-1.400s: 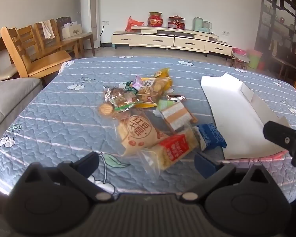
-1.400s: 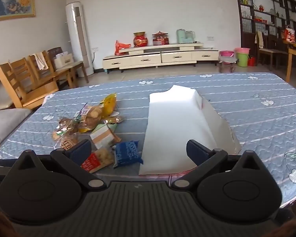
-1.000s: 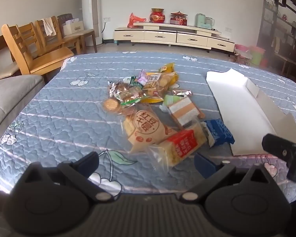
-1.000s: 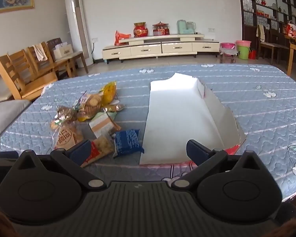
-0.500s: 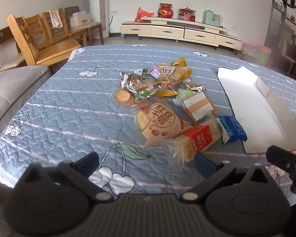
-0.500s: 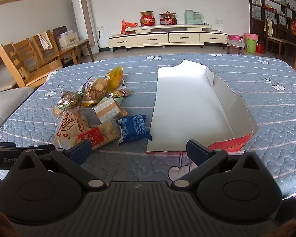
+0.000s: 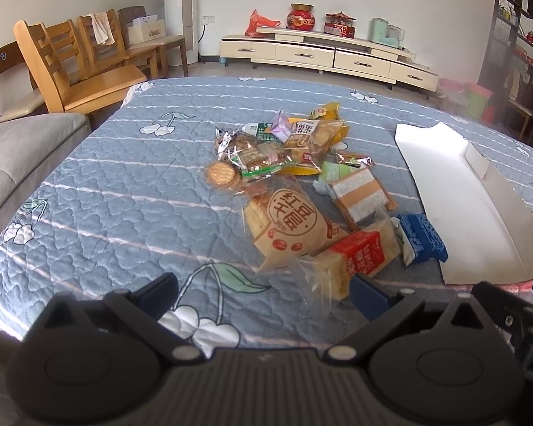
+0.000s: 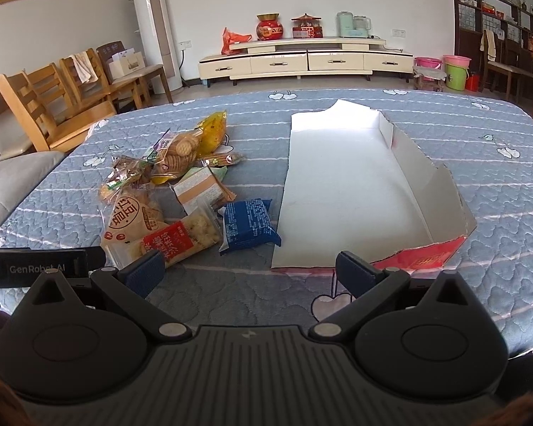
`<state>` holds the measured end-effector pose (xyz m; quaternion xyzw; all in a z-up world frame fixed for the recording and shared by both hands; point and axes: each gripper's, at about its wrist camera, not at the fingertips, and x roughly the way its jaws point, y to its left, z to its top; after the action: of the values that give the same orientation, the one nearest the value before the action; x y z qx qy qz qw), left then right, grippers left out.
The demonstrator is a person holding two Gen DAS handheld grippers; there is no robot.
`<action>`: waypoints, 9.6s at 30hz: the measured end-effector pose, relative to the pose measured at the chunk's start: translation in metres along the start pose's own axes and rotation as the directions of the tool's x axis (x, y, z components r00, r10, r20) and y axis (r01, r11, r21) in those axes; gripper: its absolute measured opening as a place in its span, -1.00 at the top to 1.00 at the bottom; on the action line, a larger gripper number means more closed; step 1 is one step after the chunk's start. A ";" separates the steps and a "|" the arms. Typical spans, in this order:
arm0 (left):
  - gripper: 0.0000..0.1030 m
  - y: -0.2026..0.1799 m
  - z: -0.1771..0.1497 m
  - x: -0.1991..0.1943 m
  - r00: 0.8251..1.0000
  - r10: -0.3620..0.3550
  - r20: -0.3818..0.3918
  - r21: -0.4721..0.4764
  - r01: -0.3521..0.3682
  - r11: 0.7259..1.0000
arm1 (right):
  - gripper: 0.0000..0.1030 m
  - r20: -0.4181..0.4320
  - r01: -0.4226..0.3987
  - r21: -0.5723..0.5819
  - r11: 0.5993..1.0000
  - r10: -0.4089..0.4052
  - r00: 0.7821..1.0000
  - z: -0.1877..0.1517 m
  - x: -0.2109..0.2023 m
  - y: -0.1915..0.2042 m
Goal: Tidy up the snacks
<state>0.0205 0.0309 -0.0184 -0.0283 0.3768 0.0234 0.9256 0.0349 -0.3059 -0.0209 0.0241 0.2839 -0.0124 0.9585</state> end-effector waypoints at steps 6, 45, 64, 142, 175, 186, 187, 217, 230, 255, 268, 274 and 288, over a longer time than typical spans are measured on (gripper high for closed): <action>-0.98 -0.003 0.004 0.002 1.000 0.001 0.006 0.003 -0.001 1.000 | -1.00 -0.001 -0.002 0.005 1.000 0.002 1.000 0.000 0.002 0.000; -0.98 -0.003 0.006 0.016 1.000 0.003 -0.016 -0.009 -0.003 1.000 | -1.00 -0.032 -0.008 0.015 1.000 0.008 0.999 -0.004 0.009 0.001; -0.98 -0.015 0.058 0.086 0.996 0.032 -0.089 -0.123 -0.043 0.992 | -1.00 -0.040 -0.009 0.017 1.000 0.010 0.999 -0.005 0.013 0.001; -0.35 -0.023 0.016 -0.031 0.985 -0.057 0.165 0.064 0.047 0.997 | 0.19 0.153 0.036 -0.083 0.996 -0.023 0.988 0.017 -0.075 -0.009; -0.35 -0.106 0.037 -0.014 0.974 -0.180 0.139 0.187 0.153 0.970 | 0.19 0.168 0.121 0.018 0.992 -0.122 0.978 0.023 -0.066 -0.023; -0.35 -0.153 0.055 0.005 0.968 -0.219 0.122 0.230 0.187 0.955 | 0.19 0.138 0.139 0.022 0.990 -0.141 0.980 0.038 -0.034 -0.031; -0.35 -0.156 0.057 0.007 0.968 -0.220 0.121 0.231 0.188 0.955 | 0.19 0.137 0.137 0.024 0.990 -0.139 0.981 0.042 -0.031 -0.032; -0.35 -0.226 0.120 0.117 0.977 -0.211 0.006 0.219 0.205 0.954 | 0.19 -0.035 0.049 -0.010 0.999 -0.049 0.998 0.142 0.123 -0.051; -0.98 -0.217 0.132 0.115 0.961 -0.275 0.010 0.177 0.269 0.947 | -0.42 0.023 0.093 0.028 0.995 -0.094 0.995 0.134 0.109 -0.051; -0.98 -0.141 0.065 0.009 0.993 -0.110 0.038 0.191 0.101 0.976 | -1.00 0.096 0.153 -0.023 0.988 -0.150 0.984 0.050 -0.014 0.032; -0.98 -0.108 0.053 -0.010 0.998 -0.033 0.059 0.207 0.020 0.978 | -1.00 0.074 0.099 -0.042 0.994 -0.096 0.993 0.044 -0.015 0.058; -0.98 -0.094 0.053 -0.013 0.997 -0.045 0.058 0.169 0.034 0.985 | -1.00 0.074 0.084 -0.062 0.995 -0.079 0.994 0.042 -0.016 0.069; -0.98 -0.065 0.049 -0.016 0.997 -0.007 0.075 0.134 -0.003 0.991 | -1.00 0.060 0.039 -0.104 0.994 -0.033 0.998 0.041 -0.011 0.089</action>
<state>0.0475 -0.0308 0.0299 0.0344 0.3424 -0.0018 0.9389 0.0512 -0.2192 0.0226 -0.0316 0.2563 -0.0153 0.9660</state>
